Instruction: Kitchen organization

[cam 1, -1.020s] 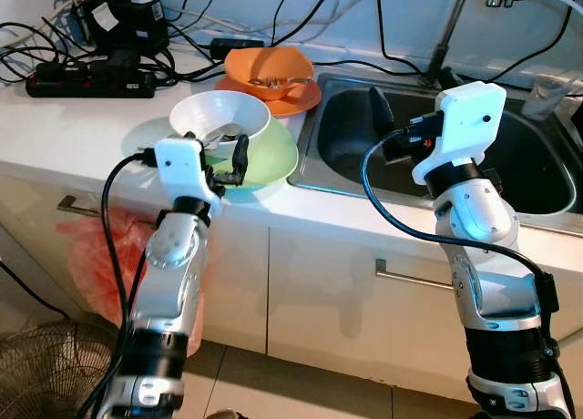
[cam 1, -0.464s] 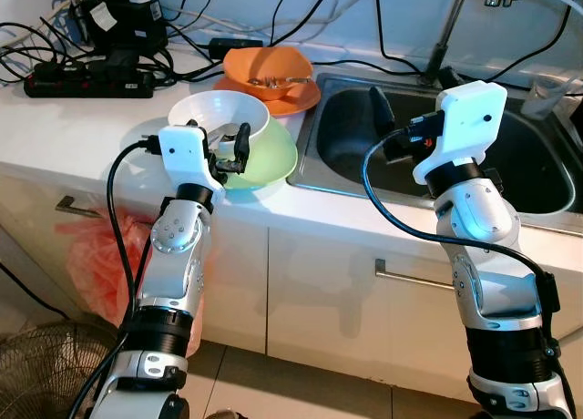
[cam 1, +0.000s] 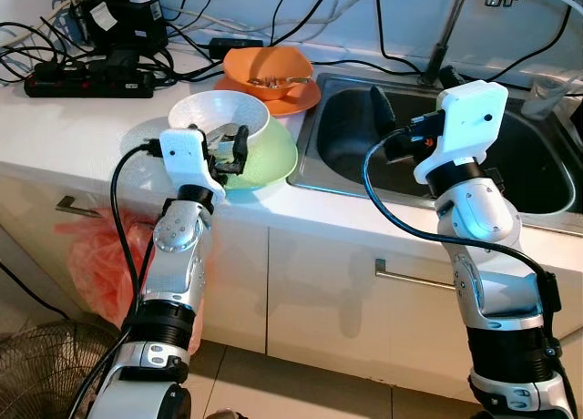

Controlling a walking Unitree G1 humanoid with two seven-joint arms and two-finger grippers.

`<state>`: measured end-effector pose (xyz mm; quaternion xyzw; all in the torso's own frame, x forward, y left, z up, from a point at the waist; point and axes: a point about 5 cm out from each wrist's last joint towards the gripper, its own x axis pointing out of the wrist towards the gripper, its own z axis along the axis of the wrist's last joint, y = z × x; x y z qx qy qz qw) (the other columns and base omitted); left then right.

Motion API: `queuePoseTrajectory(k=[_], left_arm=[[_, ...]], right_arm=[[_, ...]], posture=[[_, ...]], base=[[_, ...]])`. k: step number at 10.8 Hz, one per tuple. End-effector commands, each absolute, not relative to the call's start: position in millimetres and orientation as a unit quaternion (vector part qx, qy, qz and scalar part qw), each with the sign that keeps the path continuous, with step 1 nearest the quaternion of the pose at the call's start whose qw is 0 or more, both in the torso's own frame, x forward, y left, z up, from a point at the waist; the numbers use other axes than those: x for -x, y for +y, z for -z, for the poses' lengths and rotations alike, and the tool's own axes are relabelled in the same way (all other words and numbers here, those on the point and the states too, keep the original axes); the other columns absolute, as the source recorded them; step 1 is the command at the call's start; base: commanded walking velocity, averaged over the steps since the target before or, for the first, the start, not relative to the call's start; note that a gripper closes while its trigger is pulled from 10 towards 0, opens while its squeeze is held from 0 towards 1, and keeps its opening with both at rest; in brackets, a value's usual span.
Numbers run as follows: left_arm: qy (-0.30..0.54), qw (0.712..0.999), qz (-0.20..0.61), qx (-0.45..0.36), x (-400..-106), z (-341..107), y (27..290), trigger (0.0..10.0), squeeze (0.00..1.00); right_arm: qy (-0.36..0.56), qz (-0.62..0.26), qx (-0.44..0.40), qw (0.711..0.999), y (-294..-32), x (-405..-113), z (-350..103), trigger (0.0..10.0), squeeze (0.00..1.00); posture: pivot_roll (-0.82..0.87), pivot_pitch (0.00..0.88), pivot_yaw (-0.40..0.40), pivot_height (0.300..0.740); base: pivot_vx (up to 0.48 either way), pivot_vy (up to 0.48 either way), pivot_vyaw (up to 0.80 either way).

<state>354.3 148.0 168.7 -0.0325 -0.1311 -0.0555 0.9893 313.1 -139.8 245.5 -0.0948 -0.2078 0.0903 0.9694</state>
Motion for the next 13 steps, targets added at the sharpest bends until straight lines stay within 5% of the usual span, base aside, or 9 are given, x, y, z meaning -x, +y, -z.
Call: queuePoseTrajectory(k=[1,5,6,7,8,13], left_arm=[[-0.145,0.987,0.062,0.036,-357.5,-176.7,145.0,0.0,0.0],[-0.147,0.986,0.062,0.037,-358.5,-177.1,144.6,1.2,0.0],[-0.147,0.986,0.063,0.037,-358.7,-177.5,143.3,3.7,0.0],[-0.148,0.986,0.063,0.038,-358.8,-178.1,143.4,2.4,0.0],[-0.149,0.986,0.064,0.042,-359.1,-178.8,143.2,0.0,0.0],[-0.156,0.985,0.064,0.04,-359.4,-182.4,142.6,0.0,0.0]], right_arm=[[-0.217,-0.091,0.096,0.967,-140.6,-312.3,-252.6,10.0,0.0],[-0.215,-0.09,0.097,0.968,-140.6,-312.5,-251.7,10.0,0.0],[-0.215,-0.09,0.097,0.968,-140.9,-312.4,-251.5,10.0,0.0],[-0.214,-0.089,0.097,0.968,-140.8,-312.1,-251.3,10.0,0.0],[-0.214,-0.089,0.097,0.968,-140.9,-312.0,-251.3,10.0,0.0],[-0.213,-0.089,0.096,0.968,-141.1,-312.0,-250.7,10.0,0.0]], posture=[[0.01,0.011,-0.03,0.74],[0.01,0.011,-0.027,0.74],[0.01,0.011,-0.027,0.74],[0.01,0.011,-0.026,0.74],[0.01,0.012,-0.027,0.74],[0.01,0.013,-0.027,0.74]], base=[[0.0,0.0,0.0],[0.0,0.0,0.0],[0.0,0.0,0.0],[0.0,0.0,0.0],[0.0,0.0,0.0],[0.0,0.0,0.0]])
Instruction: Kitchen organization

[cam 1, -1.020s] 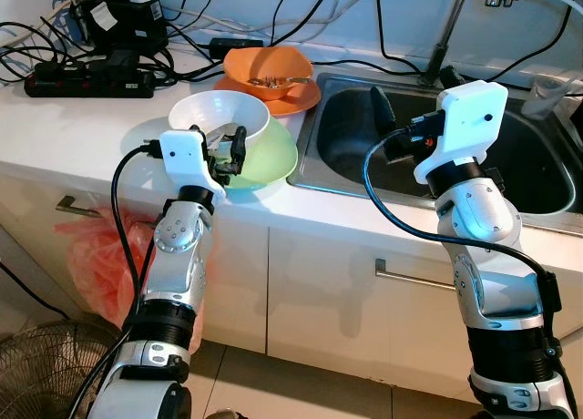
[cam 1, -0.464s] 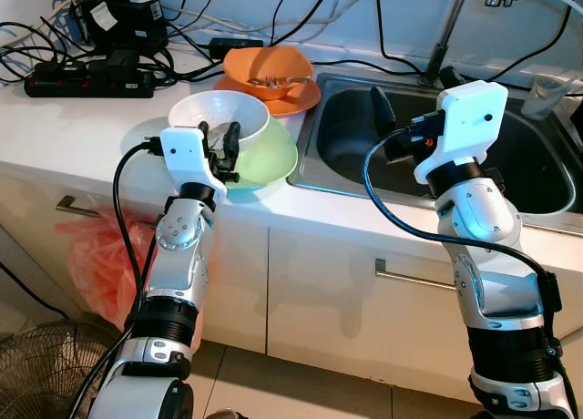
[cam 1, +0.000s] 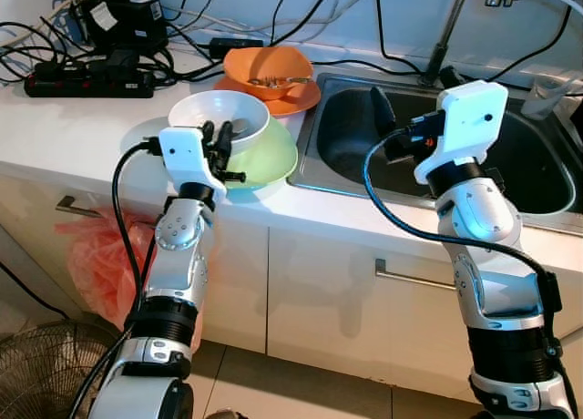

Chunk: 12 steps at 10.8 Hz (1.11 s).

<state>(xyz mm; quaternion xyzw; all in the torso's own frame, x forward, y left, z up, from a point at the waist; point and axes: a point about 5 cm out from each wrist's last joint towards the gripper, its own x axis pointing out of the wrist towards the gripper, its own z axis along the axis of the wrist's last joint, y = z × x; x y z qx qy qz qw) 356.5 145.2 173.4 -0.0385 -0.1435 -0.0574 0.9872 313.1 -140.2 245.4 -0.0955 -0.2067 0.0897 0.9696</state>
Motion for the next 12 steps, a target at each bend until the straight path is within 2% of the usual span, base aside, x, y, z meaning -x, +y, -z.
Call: queuePoseTrajectory(k=[1,6,9,12], left_arm=[[-0.158,0.985,0.064,0.04,-359,-183,142,0.0,0.0],[-0.17,0.983,0.057,0.025,-360,-188,143,0.0,0.0],[-0.255,0.966,0.016,-0.021,-356,-225,148,0.0,0.0],[-0.283,0.958,0.026,-0.032,-355,-238,139,0.0,0.0]], right_arm=[[-0.213,-0.089,0.096,0.968,-141,-312,-250,10.0,0.0],[-0.212,-0.086,0.096,0.969,-141,-311,-250,10.0,0.0],[-0.213,-0.086,0.096,0.969,-142,-312,-250,10.0,0.0],[-0.214,-0.088,0.097,0.968,-141,-312,-250,10.0,0.0]], posture=[[0.01,0.013,-0.027,0.74],[0.01,0.015,-0.023,0.74],[0.01,0.012,-0.025,0.74],[0.01,0.008,-0.026,0.74]], base=[[0.0,0.0,0.0],[0.0,0.0,0.0],[0.0,0.0,0.0],[0.0,0.0,0.0]])
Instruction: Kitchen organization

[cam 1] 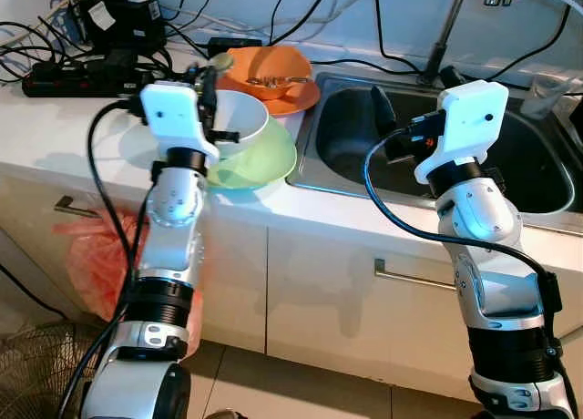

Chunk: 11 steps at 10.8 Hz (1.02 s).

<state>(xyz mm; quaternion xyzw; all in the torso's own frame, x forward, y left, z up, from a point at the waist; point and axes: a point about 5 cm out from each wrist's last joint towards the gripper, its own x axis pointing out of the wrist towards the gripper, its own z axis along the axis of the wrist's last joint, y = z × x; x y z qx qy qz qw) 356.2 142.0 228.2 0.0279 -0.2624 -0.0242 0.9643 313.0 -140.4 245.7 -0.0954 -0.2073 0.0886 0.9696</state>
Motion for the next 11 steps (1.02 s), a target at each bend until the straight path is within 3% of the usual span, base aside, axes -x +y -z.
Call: queuePoseTrajectory(k=[1,7,8,9,11], left_arm=[[-0.279,0.96,0.025,-0.032,-355,-235,138,0.0,0.0],[-0.195,0.979,0.058,-0.018,-358,-199,129,0.0,0.0],[-0.165,0.984,0.06,0.02,-362,-192,127,0.8,0.0],[-0.158,0.985,0.064,0.034,-365,-192,124,0.0,0.0],[-0.168,0.982,0.074,0.036,-368,-198,115,0.0,0.0]], right_arm=[[-0.214,-0.088,0.097,0.968,-142,-312,-250,10.0,0.0],[-0.209,-0.09,0.099,0.969,-142,-311,-249,10.0,0.0],[-0.208,-0.09,0.1,0.969,-143,-312,-249,10.0,0.0],[-0.208,-0.091,0.101,0.969,-143,-312,-249,10.0,0.0],[-0.208,-0.092,0.101,0.969,-143,-312,-249,10.0,0.0]], posture=[[0.01,0.008,-0.026,0.74],[0.0,0.015,-0.033,0.74],[0.0,0.015,-0.037,0.74],[0.0,0.015,-0.038,0.74],[0.0,0.014,-0.04,0.74]], base=[[0.0,0.0,0.0],[0.0,0.0,0.0],[0.0,0.0,0.0],[0.0,0.0,0.0],[0.0,0.0,0.0]])
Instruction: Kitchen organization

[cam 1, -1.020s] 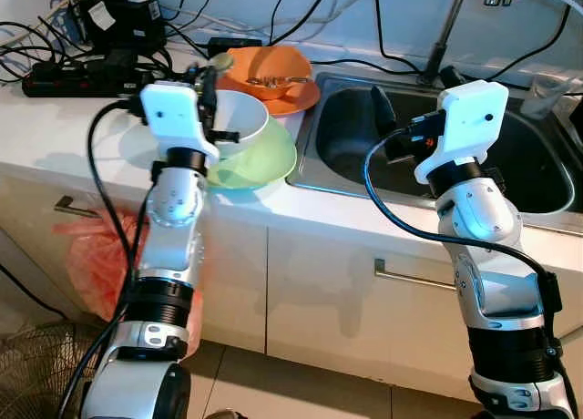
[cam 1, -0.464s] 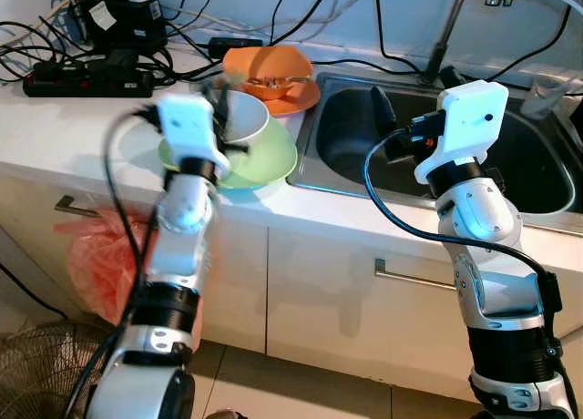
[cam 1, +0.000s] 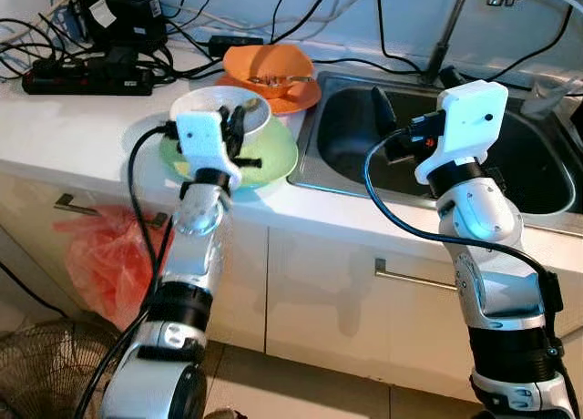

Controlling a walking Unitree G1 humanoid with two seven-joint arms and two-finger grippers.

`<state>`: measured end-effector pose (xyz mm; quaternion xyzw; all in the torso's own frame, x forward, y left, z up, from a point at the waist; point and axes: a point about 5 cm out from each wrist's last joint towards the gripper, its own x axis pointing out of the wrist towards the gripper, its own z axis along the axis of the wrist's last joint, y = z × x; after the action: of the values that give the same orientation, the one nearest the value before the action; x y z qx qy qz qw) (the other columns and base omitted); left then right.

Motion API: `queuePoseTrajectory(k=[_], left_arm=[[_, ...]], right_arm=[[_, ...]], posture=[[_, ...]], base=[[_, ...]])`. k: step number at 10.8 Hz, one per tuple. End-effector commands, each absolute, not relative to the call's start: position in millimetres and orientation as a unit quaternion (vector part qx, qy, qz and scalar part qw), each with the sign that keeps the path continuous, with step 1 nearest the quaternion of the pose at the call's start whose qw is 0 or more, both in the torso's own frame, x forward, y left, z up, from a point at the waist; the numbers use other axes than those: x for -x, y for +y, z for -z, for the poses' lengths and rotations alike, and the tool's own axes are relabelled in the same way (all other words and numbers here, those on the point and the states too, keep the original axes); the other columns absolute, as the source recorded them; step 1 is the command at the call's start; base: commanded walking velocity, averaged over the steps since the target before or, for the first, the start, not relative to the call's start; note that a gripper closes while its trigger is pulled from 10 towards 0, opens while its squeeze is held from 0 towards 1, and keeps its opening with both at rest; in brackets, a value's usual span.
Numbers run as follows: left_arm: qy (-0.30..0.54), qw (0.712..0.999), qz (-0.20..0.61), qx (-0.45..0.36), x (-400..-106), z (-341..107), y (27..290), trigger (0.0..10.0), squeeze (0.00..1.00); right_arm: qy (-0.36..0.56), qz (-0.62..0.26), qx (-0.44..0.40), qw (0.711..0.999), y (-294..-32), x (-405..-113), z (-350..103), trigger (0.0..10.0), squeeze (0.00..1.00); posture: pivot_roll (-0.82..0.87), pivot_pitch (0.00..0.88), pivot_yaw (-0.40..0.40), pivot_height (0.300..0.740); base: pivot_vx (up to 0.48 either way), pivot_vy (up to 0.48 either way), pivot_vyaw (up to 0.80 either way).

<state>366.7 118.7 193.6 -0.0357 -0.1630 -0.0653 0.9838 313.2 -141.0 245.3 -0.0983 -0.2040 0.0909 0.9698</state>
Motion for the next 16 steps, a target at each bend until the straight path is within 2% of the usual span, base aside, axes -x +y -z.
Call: queuePoseTrajectory(k=[1,2,3,4,5,6,7,12,16], left_arm=[[-0.171,0.981,0.079,0.034,-369,-199,110,0.0,0.0],[-0.174,0.981,0.081,0.034,-369,-201,107,0.4,0.0],[-0.192,0.979,0.07,0.021,-368,-205,111,2.1,0.0],[-0.199,0.978,0.064,0.017,-369,-209,115,0.2,0.0],[-0.201,0.978,0.056,0.011,-371,-212,119,10.0,0.35],[-0.201,0.978,0.054,0.009,-371,-212,119,10.0,0.54],[-0.196,0.979,0.054,0.011,-371,-209,120,10.0,1.0],[-0.188,0.981,0.04,0.009,-372,-206,124,10.0,1.0],[-0.243,0.969,0.022,-0.026,-365,-231,142,10.0,1.0]], right_arm=[[-0.208,-0.092,0.102,0.968,-143,-312,-249,10.0,0.0],[-0.209,-0.092,0.103,0.968,-143,-312,-250,10.0,0.0],[-0.209,-0.09,0.104,0.968,-144,-312,-250,10.0,0.0],[-0.209,-0.09,0.104,0.968,-144,-312,-250,10.0,0.0],[-0.208,-0.092,0.103,0.968,-143,-312,-250,10.0,0.0],[-0.208,-0.092,0.103,0.968,-143,-312,-250,10.0,0.0],[-0.209,-0.092,0.102,0.968,-143,-312,-250,10.0,0.0],[-0.209,-0.09,0.102,0.968,-143,-312,-250,10.0,0.0],[-0.209,-0.09,0.102,0.968,-145,-312,-250,10.0,0.0]], posture=[[-0.01,0.014,-0.04,0.74],[-0.01,0.013,-0.04,0.74],[-0.01,0.012,-0.04,0.74],[-0.01,0.013,-0.041,0.74],[-0.01,0.013,-0.042,0.74],[-0.01,0.013,-0.042,0.74],[-0.01,0.013,-0.042,0.74],[-0.01,0.015,-0.038,0.74],[0.0,0.015,-0.045,0.74]], base=[[0.0,0.0,0.0],[0.0,0.0,0.0],[0.0,0.0,0.0],[0.0,0.0,0.0],[0.0,0.0,0.0],[0.0,0.0,0.0],[0.0,0.0,0.0],[0.0,0.0,0.0],[0.0,0.0,0.0]])
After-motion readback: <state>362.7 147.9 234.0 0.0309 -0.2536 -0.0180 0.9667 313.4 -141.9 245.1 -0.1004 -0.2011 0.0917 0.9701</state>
